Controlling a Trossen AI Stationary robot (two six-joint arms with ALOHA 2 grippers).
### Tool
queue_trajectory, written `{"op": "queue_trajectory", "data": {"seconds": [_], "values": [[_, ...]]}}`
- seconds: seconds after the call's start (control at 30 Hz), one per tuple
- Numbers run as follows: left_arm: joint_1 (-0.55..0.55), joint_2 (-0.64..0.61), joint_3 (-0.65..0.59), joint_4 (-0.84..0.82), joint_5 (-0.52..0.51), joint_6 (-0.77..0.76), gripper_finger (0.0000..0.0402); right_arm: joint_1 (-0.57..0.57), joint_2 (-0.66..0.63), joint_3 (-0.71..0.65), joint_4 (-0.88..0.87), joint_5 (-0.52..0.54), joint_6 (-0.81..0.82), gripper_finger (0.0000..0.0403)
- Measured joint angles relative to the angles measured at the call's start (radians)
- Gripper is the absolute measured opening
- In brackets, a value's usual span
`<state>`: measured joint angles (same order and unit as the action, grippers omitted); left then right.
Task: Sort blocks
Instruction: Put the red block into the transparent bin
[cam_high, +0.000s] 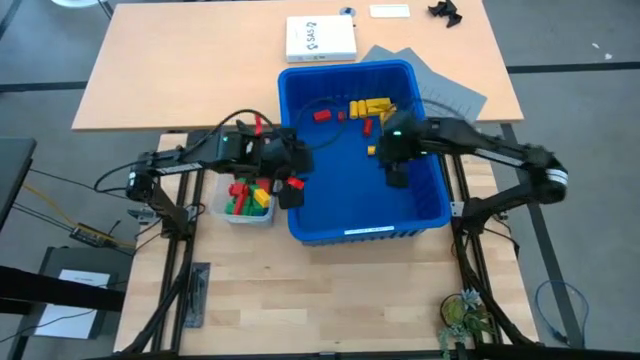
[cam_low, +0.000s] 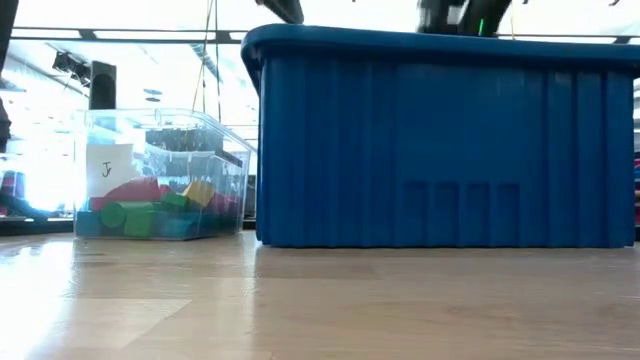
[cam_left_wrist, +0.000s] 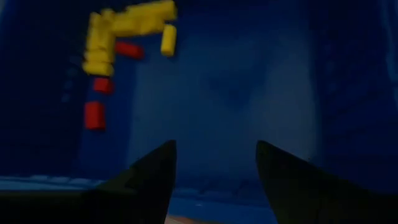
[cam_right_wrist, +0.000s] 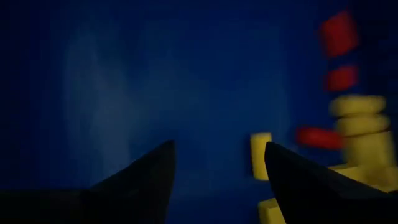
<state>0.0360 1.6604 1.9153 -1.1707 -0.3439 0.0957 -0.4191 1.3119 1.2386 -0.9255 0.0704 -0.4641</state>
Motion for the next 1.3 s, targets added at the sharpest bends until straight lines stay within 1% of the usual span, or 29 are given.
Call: {"op": "queue_trajectory", "data": {"seconds": [0.07,0.13,0.27,0.37,0.47,0.5,0.53,0.63,0.8,0.9,1.0,1.07,1.17,1.3], "values": [[0.019,0.001,-0.034,0.006,0.035,0.004,0.0229,-0.053,0.063,-0.068,0.044,-0.01,-0.076,0.0236],[0.032,0.001,-0.065,0.002,0.052,-0.002,0.0229,-0.097,0.119,-0.109,0.078,-0.015,-0.127,0.0231],[0.042,-0.01,-0.102,0.004,0.065,-0.018,0.0229,-0.156,0.232,-0.155,0.144,-0.039,-0.147,0.023],[0.042,-0.015,-0.115,0.005,0.069,-0.02,0.0229,-0.178,0.303,-0.166,0.159,-0.14,-0.144,0.023],[0.042,-0.019,-0.116,-0.002,0.069,-0.021,0.0229,-0.164,0.36,-0.198,0.142,-0.268,-0.151,0.0229],[0.042,-0.021,-0.115,0.001,0.069,-0.023,0.0229,-0.153,0.372,-0.202,0.149,-0.269,-0.158,0.0228],[0.042,-0.024,-0.115,-0.001,0.068,-0.025,0.0229,-0.146,0.389,-0.205,0.166,-0.266,-0.157,0.0228],[0.041,-0.027,-0.115,0.001,0.069,-0.025,0.0229,-0.131,0.402,-0.199,0.195,-0.177,-0.109,0.0228],[0.041,-0.027,-0.115,-0.001,0.068,-0.035,0.0229,-0.164,0.356,-0.133,0.208,-0.076,-0.031,0.0228],[0.041,-0.03,-0.115,-0.001,0.067,-0.046,0.0229,-0.211,0.321,-0.08,0.26,0.006,0.081,0.0228],[0.042,-0.03,-0.115,0.004,0.066,-0.051,0.0229,-0.274,0.319,-0.035,0.287,0.065,0.215,0.0228],[0.042,-0.03,-0.115,0.009,0.065,-0.051,0.0229,-0.317,0.323,-0.028,0.345,0.069,0.299,0.0228],[0.042,-0.03,-0.115,0.018,0.064,-0.055,0.0229,-0.375,0.341,-0.029,0.387,0.054,0.399,0.0228],[0.042,-0.03,-0.115,0.03,0.064,-0.059,0.0229,-0.418,0.383,-0.029,0.471,-0.008,0.503,0.0228]]}}
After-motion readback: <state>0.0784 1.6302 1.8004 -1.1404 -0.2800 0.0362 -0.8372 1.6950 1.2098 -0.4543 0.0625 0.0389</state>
